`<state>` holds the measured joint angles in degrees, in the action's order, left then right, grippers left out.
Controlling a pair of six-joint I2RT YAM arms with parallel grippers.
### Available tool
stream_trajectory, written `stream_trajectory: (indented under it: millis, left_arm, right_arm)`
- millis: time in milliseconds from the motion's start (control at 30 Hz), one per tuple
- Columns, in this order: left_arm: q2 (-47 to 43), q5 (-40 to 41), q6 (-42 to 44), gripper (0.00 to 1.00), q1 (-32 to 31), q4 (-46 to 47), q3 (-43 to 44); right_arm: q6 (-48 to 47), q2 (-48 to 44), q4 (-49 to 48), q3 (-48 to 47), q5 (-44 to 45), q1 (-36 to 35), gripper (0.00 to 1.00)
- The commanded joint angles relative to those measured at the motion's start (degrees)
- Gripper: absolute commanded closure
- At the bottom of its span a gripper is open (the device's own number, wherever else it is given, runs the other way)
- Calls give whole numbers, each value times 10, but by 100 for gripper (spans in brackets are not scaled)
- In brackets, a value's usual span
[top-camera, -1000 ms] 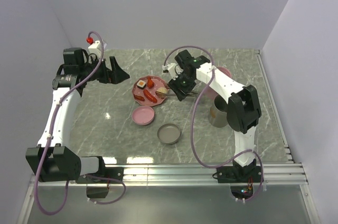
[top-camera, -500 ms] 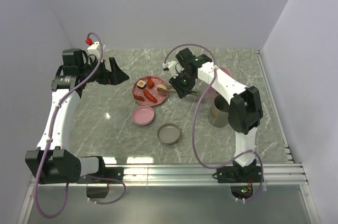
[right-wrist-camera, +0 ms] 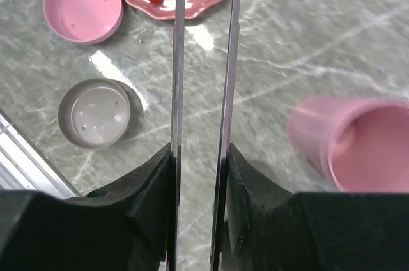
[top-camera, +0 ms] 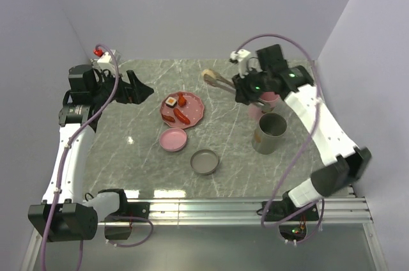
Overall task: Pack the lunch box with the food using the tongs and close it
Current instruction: Pick up the food using the clamp, then place the food into the lunch box
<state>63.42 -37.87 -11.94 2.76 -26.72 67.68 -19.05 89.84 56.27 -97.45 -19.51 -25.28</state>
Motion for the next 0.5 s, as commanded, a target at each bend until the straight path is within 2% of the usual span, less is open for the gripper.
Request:
stream_trajectory:
  millis: [0, 67, 233, 367, 467]
  left_arm:
    - [-4, 24, -5, 1, 0, 31, 3]
    - [-3, 30, 0, 1, 0, 30, 4]
    - [10, 31, -18, 0, 0, 31, 12]
    - [19, 26, -27, 1, 0, 37, 15]
    - [20, 23, -29, 1, 0, 40, 16]
  right_arm:
    - [11, -84, -2, 39, -19, 40, 64]
    - [11, -124, 7, 59, -20, 63, 63]
    - [-2, -187, 38, 85, -36, 179, 62]
    - [-33, -194, 70, 87, -40, 250, 62]
    - [-54, -179, 86, 89, -43, 332, 62]
